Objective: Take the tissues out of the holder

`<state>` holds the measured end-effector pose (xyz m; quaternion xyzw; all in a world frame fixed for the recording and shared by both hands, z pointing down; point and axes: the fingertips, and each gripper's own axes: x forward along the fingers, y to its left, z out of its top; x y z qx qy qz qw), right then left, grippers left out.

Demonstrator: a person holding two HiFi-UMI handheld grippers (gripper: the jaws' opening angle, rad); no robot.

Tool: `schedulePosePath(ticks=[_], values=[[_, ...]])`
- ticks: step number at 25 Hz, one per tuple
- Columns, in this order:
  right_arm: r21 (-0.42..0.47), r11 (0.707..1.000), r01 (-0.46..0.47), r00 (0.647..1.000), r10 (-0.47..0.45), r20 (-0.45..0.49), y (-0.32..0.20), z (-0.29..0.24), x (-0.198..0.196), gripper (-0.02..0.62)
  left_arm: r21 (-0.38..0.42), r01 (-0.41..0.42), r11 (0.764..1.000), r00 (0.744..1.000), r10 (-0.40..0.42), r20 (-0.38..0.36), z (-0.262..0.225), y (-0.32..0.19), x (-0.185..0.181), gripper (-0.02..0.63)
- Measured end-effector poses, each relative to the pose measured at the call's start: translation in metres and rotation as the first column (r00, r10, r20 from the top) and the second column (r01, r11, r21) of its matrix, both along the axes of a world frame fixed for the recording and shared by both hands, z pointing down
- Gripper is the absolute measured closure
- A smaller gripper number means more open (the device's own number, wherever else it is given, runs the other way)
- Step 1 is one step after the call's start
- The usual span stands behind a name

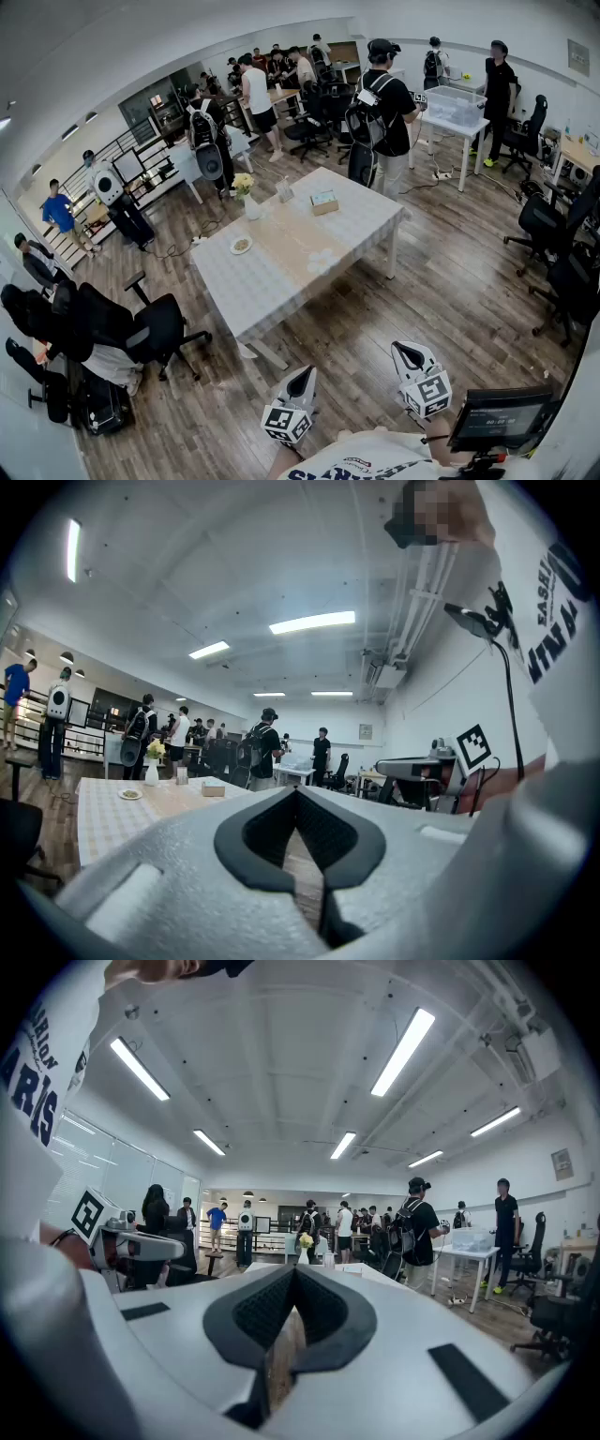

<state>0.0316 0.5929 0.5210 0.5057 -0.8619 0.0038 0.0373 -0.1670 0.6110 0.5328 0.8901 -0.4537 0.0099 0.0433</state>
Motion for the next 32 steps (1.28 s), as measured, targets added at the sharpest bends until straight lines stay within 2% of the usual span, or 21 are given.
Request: schedulePosePath(ticks=[8, 13, 18, 22, 27, 32], values=[[-0.002, 1.000, -0.021, 1.000, 0.021, -0.010, -0.009, 0.003, 0.031, 0.588, -0.009, -0.011, 1.000, 1.000, 0.011, -0.012, 0.003, -0.004, 0.031, 0.603], [-0.012, 0.999, 0.034, 0.999, -0.034, 0.002, -0.015, 0.017, 0.022, 0.588, 0.013, -0.003, 1.000, 1.000, 0.003, -0.013, 0.006, -0.012, 0.027, 0.603], [-0.027, 0.999, 0.019, 0.999, -0.020, -0.045, -0.026, 0.035, 0.039, 0.588, -0.028, 0.041, 0.999, 0.999, -0.041, -0.012, 0.026, -0.023, 0.033, 0.603], [-0.067, 0.998, -0.001, 1.000, -0.001, -0.024, -0.044, 0.040, 0.055, 0.586, -0.046, 0.032, 0.998, 0.999, -0.032, 0.012, 0.028, -0.036, 0.045, 0.603], [-0.084, 0.996, -0.022, 0.999, 0.019, -0.042, -0.088, 0.039, 0.056, 0.586, -0.066, 0.031, 0.997, 0.999, -0.029, 0.027, 0.037, -0.084, 0.035, 0.603], [-0.099, 0.993, -0.057, 0.997, 0.052, -0.058, -0.146, 0.051, 0.063, 0.586, -0.043, -0.004, 0.999, 0.999, 0.005, 0.036, 0.043, -0.159, 0.043, 0.603]])
